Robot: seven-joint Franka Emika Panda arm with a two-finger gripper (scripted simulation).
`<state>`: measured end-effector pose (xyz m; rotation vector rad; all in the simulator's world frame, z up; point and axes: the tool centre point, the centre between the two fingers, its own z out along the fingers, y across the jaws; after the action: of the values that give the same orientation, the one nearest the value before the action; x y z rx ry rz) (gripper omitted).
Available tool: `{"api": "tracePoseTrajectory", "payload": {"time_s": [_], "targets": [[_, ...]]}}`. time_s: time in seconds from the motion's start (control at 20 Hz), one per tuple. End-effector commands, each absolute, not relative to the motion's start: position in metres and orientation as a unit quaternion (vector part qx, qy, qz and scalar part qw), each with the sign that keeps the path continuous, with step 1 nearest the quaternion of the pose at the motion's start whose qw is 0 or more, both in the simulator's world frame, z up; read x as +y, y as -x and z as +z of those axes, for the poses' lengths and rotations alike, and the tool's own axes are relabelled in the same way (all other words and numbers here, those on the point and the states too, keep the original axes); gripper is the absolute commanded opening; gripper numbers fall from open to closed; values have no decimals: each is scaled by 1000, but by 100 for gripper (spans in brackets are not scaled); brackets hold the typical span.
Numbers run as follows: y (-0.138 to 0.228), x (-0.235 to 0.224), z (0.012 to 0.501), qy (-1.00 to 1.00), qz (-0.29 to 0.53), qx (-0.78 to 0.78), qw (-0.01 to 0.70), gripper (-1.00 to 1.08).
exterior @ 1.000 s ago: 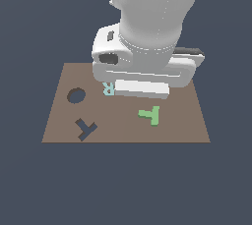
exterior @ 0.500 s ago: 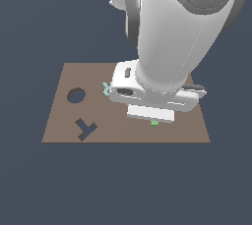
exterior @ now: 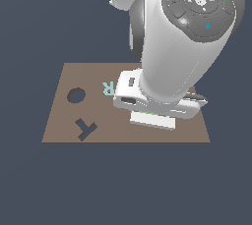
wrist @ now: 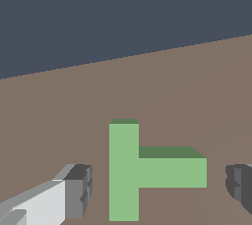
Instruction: Insert a designated object into the corresponding slot on a board.
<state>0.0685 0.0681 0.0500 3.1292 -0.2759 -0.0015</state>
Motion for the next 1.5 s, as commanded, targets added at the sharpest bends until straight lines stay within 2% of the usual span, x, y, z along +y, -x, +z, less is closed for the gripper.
{"api": "tracePoseTrajectory", "payload": {"time_s": [0.0,0.45,0.5,1.45], "targets": [[-69,68,50,-996,0,-88,0,100],[-69,68,30,-996,0,-89,0,100],[-69,68,30,-996,0,-89,0,-100],[-72,63,33,-995,0,-97,0,-100]]}}
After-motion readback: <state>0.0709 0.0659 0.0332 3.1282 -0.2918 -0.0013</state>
